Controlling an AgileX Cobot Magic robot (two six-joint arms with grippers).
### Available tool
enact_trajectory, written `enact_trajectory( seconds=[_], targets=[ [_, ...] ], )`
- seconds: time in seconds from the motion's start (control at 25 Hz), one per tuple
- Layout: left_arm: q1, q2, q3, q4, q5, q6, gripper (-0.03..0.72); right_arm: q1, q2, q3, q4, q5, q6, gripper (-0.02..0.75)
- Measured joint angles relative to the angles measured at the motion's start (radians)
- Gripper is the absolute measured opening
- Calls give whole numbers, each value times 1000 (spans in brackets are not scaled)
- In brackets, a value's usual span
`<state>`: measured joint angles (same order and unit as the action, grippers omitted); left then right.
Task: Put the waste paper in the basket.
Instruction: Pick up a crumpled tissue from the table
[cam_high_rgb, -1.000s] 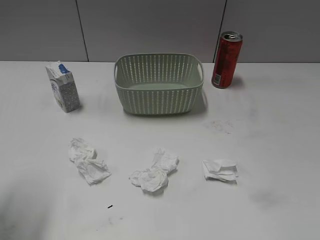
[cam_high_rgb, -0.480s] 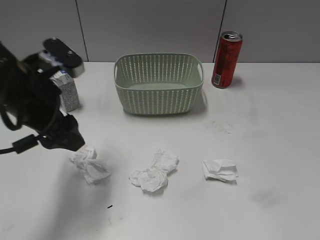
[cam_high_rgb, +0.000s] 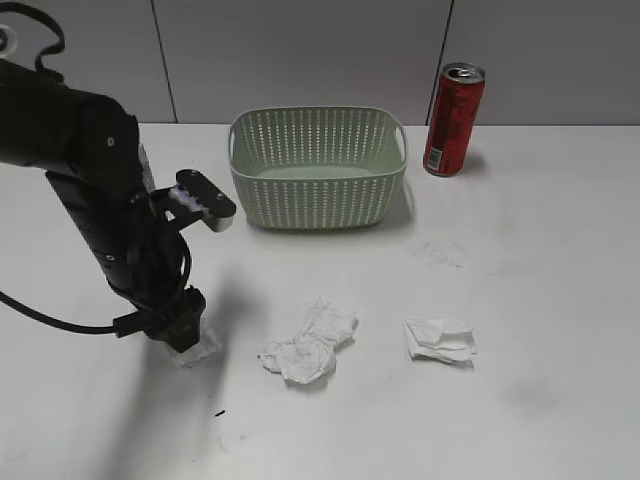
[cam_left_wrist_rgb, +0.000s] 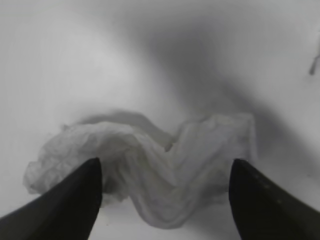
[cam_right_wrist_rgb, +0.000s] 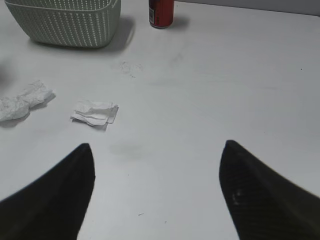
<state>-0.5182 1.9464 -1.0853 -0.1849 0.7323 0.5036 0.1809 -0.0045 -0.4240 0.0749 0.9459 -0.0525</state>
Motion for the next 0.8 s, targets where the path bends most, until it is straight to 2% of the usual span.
enact_trajectory(
  seconds=[0.12, 0.24, 0.36, 0.44, 0.52, 0.6, 0.8],
  targets=[
    [-1, 13, -3, 9, -4, -11, 573, 0, 0, 0, 0, 0, 0, 586],
    [-1, 16, -6, 9, -9, -14, 515, 0, 0, 0, 0, 0, 0, 586],
    [-1, 16, -8, 9, -14, -14, 354, 0, 0, 0, 0, 0, 0, 586],
    [-1, 17, -8, 6, -9, -14, 186, 0, 0, 0, 0, 0, 0, 586],
    [-1, 17, -10, 1, 5, -14, 66, 0, 0, 0, 0, 0, 0, 586],
    [-1, 12, -11, -5, 40, -14, 25, 0, 0, 0, 0, 0, 0, 586],
    [-1, -87, -66, -7, 168, -15, 13, 0, 0, 0, 0, 0, 0, 586]
  ],
)
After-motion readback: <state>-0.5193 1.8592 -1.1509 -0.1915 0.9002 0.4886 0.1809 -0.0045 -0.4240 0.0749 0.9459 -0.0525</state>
